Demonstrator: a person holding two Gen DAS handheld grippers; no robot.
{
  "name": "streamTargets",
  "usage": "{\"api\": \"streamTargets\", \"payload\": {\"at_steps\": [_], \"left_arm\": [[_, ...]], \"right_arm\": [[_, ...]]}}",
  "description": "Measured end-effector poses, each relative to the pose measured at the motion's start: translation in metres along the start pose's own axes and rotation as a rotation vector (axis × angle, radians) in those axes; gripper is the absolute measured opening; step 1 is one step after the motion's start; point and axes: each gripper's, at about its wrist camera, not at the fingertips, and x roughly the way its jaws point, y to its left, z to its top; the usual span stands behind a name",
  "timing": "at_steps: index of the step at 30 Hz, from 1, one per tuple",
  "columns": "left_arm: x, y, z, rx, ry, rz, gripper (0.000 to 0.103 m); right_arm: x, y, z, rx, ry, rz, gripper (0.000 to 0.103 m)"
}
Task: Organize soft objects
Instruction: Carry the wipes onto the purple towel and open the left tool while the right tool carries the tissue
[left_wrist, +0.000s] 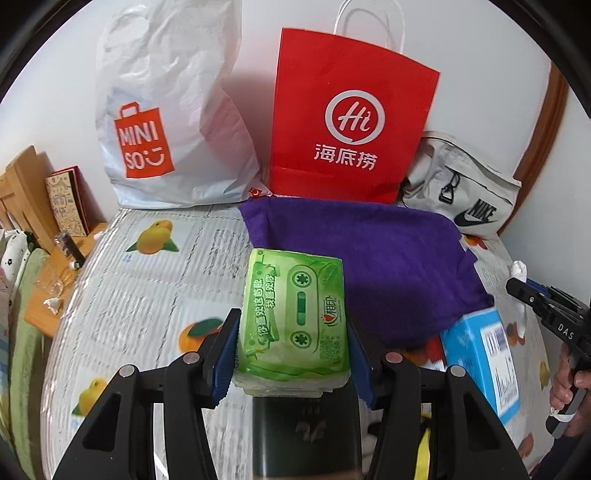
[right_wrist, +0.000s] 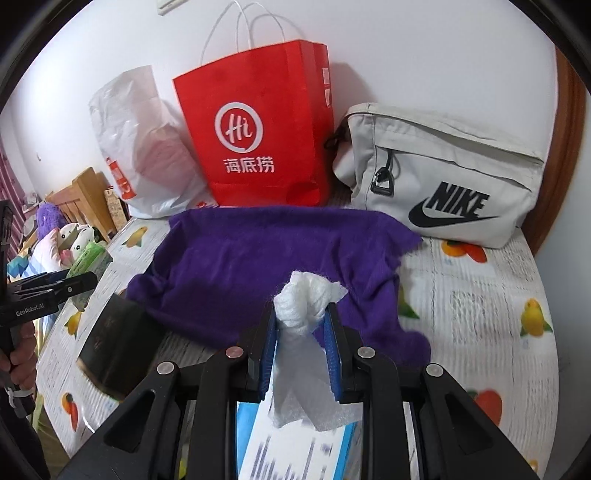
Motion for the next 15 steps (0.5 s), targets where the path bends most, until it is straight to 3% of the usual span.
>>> {"api": "streamTargets", "payload": {"at_steps": [15], "left_arm": [[0.073, -0.006, 0.047, -0.015, 0.066, -0.034, 0.051]], "right_arm": [[0.074, -0.033, 0.022, 0.012, 0.113, -0.017, 0.025]]}}
